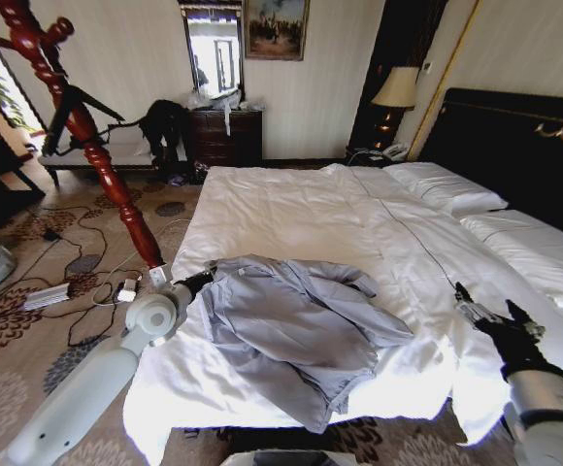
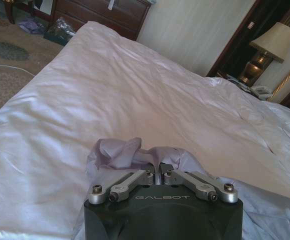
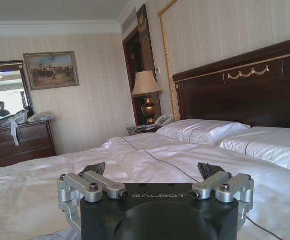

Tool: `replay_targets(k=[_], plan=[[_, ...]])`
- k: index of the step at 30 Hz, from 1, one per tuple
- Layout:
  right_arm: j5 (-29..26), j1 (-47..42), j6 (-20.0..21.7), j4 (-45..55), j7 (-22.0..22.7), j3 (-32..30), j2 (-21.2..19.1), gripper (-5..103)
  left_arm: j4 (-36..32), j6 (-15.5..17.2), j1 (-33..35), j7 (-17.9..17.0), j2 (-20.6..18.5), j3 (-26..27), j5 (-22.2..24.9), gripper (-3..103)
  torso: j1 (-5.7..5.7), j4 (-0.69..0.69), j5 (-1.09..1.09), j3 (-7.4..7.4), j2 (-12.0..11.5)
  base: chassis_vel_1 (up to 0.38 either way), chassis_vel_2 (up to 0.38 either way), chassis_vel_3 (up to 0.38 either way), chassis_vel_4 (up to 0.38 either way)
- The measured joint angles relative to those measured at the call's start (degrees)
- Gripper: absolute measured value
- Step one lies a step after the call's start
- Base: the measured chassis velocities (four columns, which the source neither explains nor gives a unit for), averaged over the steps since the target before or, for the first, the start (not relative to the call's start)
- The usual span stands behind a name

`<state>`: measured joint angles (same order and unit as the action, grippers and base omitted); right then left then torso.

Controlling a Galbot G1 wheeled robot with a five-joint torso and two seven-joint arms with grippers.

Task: Pick up the clothes from the bed and hang them on the clothes hanger.

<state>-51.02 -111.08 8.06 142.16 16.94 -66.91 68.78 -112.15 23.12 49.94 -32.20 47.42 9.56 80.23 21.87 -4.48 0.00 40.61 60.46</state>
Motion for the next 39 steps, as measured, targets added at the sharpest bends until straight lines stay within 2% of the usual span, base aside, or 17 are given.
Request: replay_targets(k=[1, 2, 5, 6, 8, 10, 11, 14, 17, 18, 20, 23, 29, 33, 34, 37, 39], plan=[[0.2, 0.2, 0.0, 0.1, 0.0, 0.3, 0.0, 100, 0.7, 0.0, -0.3, -0.3, 0.3, -0.2, 0.0, 13, 0.0, -0.01, -0.01, 0.0, 0.0, 0.0, 0.0, 0.0, 0.0], [0.2, 0.2, 0.0, 0.2, 0.1, 0.5, 0.0, 100, 1.0, 0.0, -0.4, -0.7, 0.5, -0.3, -0.1, 13, 0.01, 0.0, 0.0, 0.01, 0.0, 0.0, 0.0, 0.0, 0.0], [0.6, 0.2, 0.1, 0.3, 0.0, 0.9, -0.1, 100, 0.8, 0.8, 1.4, -1.4, 0.1, 0.3, -0.4, 29, 0.01, 0.0, -0.03, 0.01, 0.0, 0.0, 0.0, 0.0, 0.0], [0.6, 0.2, 0.1, 0.3, 0.0, 0.9, -0.1, 100, 0.8, 0.8, 1.4, -1.4, 0.1, 0.3, -0.4, 29, 0.01, 0.0, -0.03, 0.01, 0.0, 0.0, 0.0, 0.0, 0.0], [1.0, 0.2, 0.1, -0.1, -0.1, 1.3, 0.0, 100, -0.7, 1.4, 4.5, -0.5, -1.7, 2.4, -1.8, 40, 0.01, 0.02, 0.0, 0.0, 0.0, 0.0, 0.0, 0.0, 0.0], [1.1, 0.2, 0.1, -0.2, -0.1, 1.4, 0.1, 100, -1.1, 1.6, 5.5, 0.0, -2.2, 3.2, -2.0, 40, 0.01, 0.03, 0.0, 0.0, 0.0, 0.0, 0.0, 0.0, 0.0], [1.3, 0.2, 0.0, -0.5, -0.2, 1.7, 0.3, 100, -2.1, 2.0, 7.3, 0.9, -3.1, 4.8, -2.3, 45, 0.01, 0.06, -0.02, 0.0, 0.0, 0.0, 0.0, 0.0, 0.0], [1.5, 0.1, 0.0, -0.9, -0.5, 2.4, 0.8, 100, -5.2, 2.9, 11.8, 2.8, -5.4, 9.5, -2.2, 62, 0.01, 0.02, 0.0, 0.0, 0.0, 0.0, 0.0, 0.0, 0.0], [1.5, 0.2, -0.1, -1.0, -0.5, 2.6, 0.8, 100, -6.3, 3.1, 13.7, 3.0, -5.8, 11.4, -2.4, 67, 0.01, 0.02, 0.0, 0.0, 0.0, 0.0, 0.0, 0.0, 0.0], [1.5, 0.2, -0.1, -1.0, -0.6, 2.6, 0.8, 100, -6.6, 3.2, 14.7, 3.1, -5.9, 12.4, -2.5, 78, 0.01, 0.02, -0.01, 0.0, 0.0, 0.0, 0.0, 0.0, 0.0], [1.5, 0.2, -0.1, -1.0, -0.6, 2.6, 0.8, 100, -6.8, 3.3, 15.4, 3.1, -5.9, 13.0, -2.6, 78, 0.01, 0.02, -0.03, 0.0, 0.0, 0.0, 0.0, 0.0, 0.0], [1.5, -0.2, -0.1, -0.7, -0.8, 2.5, 0.8, 100, -7.5, 3.5, 17.3, 3.2, -6.1, 15.5, -2.8, 94, 0.01, 0.01, -0.01, 0.0, 0.0, 0.0, 0.0, 0.0, 0.0], [0.1, -0.4, 0.0, -0.6, -0.9, 2.9, 1.0, 100, -9.9, 4.1, 20.9, 3.7, -6.7, 19.8, -1.8, 100, 0.01, 0.01, -0.01, 0.0, 0.0, 0.0, 0.0, 0.0, 0.0], [-0.5, -0.2, 0.5, -0.9, -0.7, 3.7, 1.0, 100, -14.8, 4.7, 28.3, 4.5, -7.0, 24.0, -1.5, 100, 0.01, 0.01, 0.01, 0.0, 0.0, 0.0, 0.0, 0.0, 0.0], [-0.5, -0.2, 0.5, -0.9, -0.7, 3.7, 1.0, 100, -14.8, 4.7, 28.3, 4.5, -7.0, 24.0, -1.5, 100, 0.01, 0.01, 0.01, 0.0, 0.0, 0.0, 0.0, 0.0, 0.0], [-0.5, -0.3, 0.6, -1.5, -0.7, 4.2, 1.0, 100, -19.5, 4.8, 35.8, 6.0, -4.8, 23.9, -3.3, 100, 0.0, 0.03, 0.0, 0.0, 0.0, 0.0, 0.0, 0.0, 0.0], [-0.5, -0.3, 0.6, -2.0, -0.6, 4.6, 0.9, 100, -22.0, 4.4, 40.0, 7.7, -2.1, 20.7, -6.2, 100, 0.0, 0.02, -0.01, 0.0, 0.0, 0.0, 0.0, 0.0, 0.0]])
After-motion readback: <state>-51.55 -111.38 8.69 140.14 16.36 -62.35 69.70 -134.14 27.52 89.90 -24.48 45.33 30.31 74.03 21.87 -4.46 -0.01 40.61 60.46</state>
